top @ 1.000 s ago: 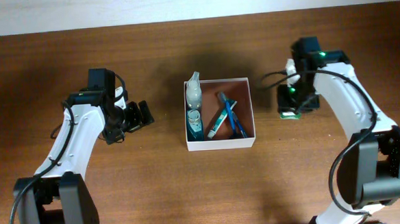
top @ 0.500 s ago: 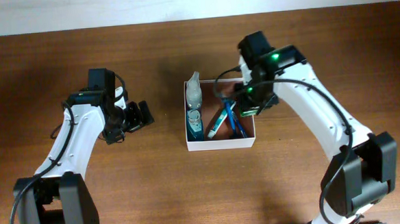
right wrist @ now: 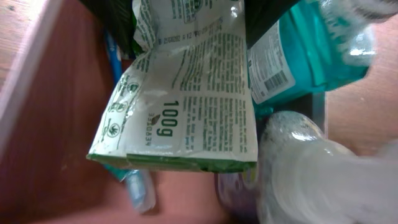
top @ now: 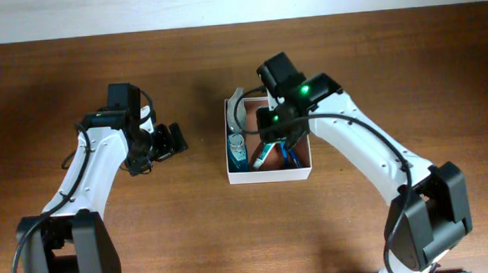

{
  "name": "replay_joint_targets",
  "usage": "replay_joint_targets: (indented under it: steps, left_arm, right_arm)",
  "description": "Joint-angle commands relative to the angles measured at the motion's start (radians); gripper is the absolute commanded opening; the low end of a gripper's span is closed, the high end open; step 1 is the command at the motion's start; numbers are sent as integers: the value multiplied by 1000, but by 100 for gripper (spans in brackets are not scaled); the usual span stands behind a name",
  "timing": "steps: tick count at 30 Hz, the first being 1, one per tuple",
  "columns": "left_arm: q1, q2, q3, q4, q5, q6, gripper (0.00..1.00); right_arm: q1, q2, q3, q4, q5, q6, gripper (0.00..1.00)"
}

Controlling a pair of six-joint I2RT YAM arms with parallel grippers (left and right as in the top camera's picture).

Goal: Pack container
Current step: 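Carry the sachet left and lower it into the box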

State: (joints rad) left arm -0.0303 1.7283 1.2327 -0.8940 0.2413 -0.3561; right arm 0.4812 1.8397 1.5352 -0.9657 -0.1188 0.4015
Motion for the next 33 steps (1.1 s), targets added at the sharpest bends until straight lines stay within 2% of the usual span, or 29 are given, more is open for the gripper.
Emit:
replay_joint_targets:
  steps: [1,7,14,30,33]
  left_arm:
    - [0,11,8,-1,-3,5,99]
    - [0,11,8,-1,-3,5,99]
    - [1,11,8,-1,-3,5,99]
    - [1,11,8,-1,-3,5,99]
    - [1,11,8,-1,-3,5,99]
  right_arm:
    - [10,2,-66,41,-1,27,32]
    - [-8,2,-158,131,3,26,32]
    - [-11,2,-210,189,114,26,32]
    - [-11,54,-223,222,116,26,34]
    - [-11,54,-223,222,116,26,41]
